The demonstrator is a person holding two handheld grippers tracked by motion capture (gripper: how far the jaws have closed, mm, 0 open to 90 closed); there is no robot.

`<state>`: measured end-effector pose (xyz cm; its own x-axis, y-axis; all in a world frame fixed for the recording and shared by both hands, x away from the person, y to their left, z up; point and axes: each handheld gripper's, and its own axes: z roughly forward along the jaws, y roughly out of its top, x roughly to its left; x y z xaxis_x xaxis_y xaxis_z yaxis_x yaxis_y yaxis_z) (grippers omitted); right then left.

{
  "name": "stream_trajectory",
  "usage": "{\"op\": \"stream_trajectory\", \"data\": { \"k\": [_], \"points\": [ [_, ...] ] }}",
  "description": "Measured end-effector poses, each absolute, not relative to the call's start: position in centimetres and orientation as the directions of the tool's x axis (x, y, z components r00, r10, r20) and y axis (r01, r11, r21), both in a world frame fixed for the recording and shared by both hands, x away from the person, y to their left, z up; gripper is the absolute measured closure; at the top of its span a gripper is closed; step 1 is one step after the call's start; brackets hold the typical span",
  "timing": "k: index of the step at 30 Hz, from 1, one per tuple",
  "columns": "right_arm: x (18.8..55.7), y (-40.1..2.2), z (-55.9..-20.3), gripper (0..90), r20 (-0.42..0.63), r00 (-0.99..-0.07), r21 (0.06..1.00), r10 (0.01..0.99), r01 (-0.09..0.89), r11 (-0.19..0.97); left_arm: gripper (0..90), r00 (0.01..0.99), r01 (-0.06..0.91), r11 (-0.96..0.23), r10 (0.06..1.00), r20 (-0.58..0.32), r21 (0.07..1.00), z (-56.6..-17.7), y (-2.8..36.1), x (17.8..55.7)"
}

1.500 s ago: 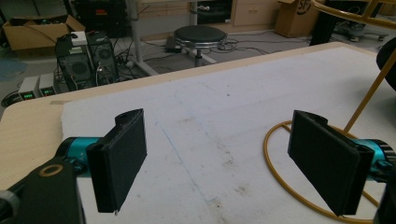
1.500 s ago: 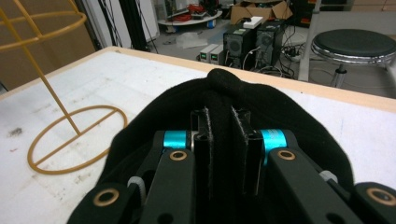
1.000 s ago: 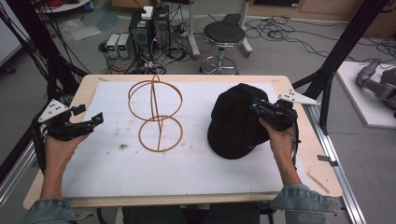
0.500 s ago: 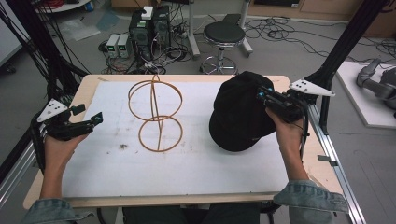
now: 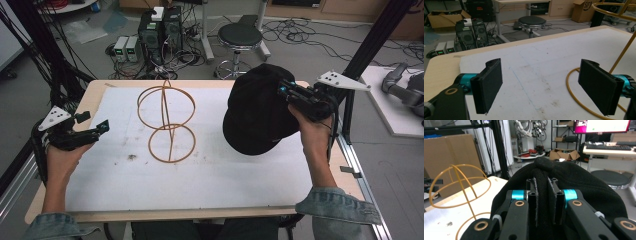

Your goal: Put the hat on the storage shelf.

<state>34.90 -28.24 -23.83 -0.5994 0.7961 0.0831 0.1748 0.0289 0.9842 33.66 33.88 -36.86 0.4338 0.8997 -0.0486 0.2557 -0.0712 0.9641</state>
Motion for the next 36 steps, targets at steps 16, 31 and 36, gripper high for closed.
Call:
{"op": "stream_trajectory", "data": {
  "k": [16,31,36],
  "points": [
    [34.3,-27.2,-20.5,81.6,0.06,-0.655,0.992,0.754,0.12,0.025,19.8,0.429,0.251,-0.062,0.902,-0.053,0.966,-36.8,34.0,33.6],
    [34.1,-25.9,-18.9,81.5,0.052,-0.735,0.997,0.677,0.082,0.013,19.8,0.428,0.25,-0.065,0.902,-0.05,0.966,-36.7,34.1,33.5],
    [34.0,-25.4,-18.4,81.5,0.039,-0.746,0.997,0.664,0.069,0.018,19.8,0.429,0.248,-0.065,0.902,-0.049,0.966,-36.7,34.2,33.5]
  ]
}}
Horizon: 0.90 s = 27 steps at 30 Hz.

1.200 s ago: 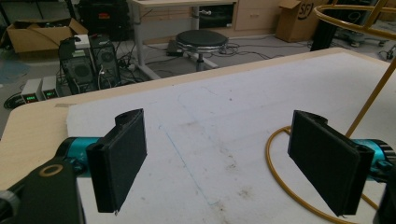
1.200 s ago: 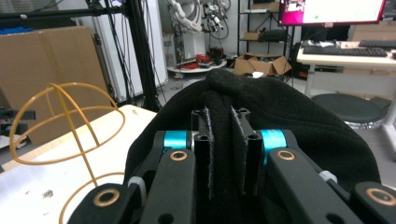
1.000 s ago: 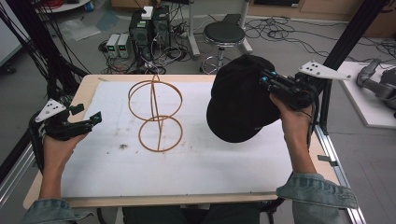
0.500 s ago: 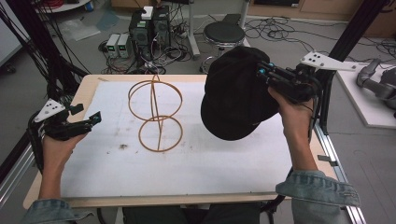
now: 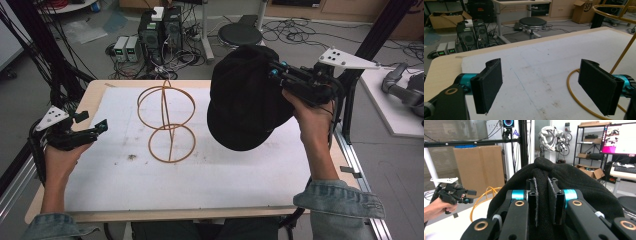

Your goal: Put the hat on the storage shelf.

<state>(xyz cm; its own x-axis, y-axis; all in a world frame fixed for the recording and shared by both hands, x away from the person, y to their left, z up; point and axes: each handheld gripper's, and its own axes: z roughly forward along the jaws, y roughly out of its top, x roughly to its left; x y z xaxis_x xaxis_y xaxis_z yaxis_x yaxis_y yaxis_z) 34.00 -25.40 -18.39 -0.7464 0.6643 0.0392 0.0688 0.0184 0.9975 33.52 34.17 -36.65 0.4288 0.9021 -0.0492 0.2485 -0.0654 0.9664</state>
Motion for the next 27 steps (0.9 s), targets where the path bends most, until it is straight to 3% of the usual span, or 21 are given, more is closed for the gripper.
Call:
{"op": "stream_trajectory", "data": {
  "k": [27],
  "points": [
    [34.2,-21.2,-16.5,81.5,0.027,-0.828,0.999,0.56,0.036,0.006,19.8,0.427,0.243,-0.063,0.903,-0.048,0.968,-36.5,34.3,33.5]
  ]
}}
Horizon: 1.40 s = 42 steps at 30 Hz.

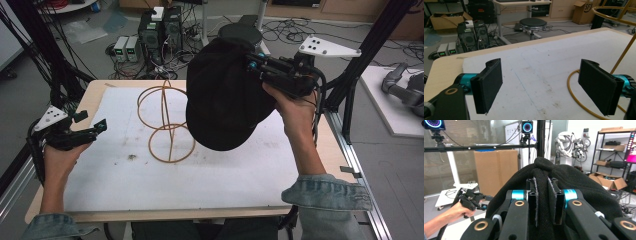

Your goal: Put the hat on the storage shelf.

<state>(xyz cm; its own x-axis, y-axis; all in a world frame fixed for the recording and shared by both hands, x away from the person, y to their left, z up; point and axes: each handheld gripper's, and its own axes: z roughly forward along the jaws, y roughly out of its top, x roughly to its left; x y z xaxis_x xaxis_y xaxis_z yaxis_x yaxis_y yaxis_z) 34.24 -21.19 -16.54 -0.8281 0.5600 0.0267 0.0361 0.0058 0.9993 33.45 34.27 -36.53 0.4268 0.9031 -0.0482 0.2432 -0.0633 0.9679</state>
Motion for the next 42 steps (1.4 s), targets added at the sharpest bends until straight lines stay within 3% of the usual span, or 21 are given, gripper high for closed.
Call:
{"op": "stream_trajectory", "data": {
  "k": [42],
  "points": [
    [37.2,-13.7,-17.9,81.4,0.093,-0.896,0.994,0.435,0.106,0.006,19.9,0.42,0.238,-0.06,0.906,-0.046,0.969,-36.4,34.8,33.3]
  ]
}}
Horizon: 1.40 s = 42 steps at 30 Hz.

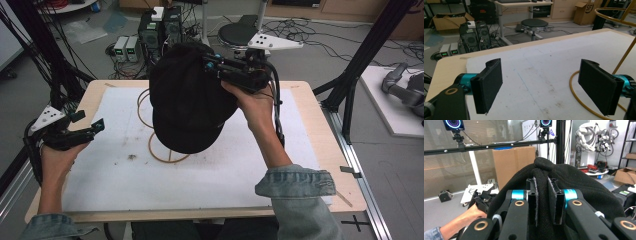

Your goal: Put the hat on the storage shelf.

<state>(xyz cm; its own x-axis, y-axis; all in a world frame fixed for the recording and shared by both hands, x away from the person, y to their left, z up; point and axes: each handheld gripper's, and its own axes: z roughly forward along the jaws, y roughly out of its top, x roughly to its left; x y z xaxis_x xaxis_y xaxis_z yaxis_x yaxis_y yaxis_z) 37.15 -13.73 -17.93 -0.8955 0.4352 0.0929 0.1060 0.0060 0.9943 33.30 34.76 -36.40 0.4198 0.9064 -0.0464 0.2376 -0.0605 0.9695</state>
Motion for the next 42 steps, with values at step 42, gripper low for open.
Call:
{"op": "stream_trajectory", "data": {
  "k": [42],
  "points": [
    [41.2,-7.7,-22.2,80.7,0.185,-0.891,0.968,0.416,0.237,0.077,19.8,0.411,0.228,-0.05,0.91,-0.05,0.972,-36.1,35.4,33.1]
  ]
}}
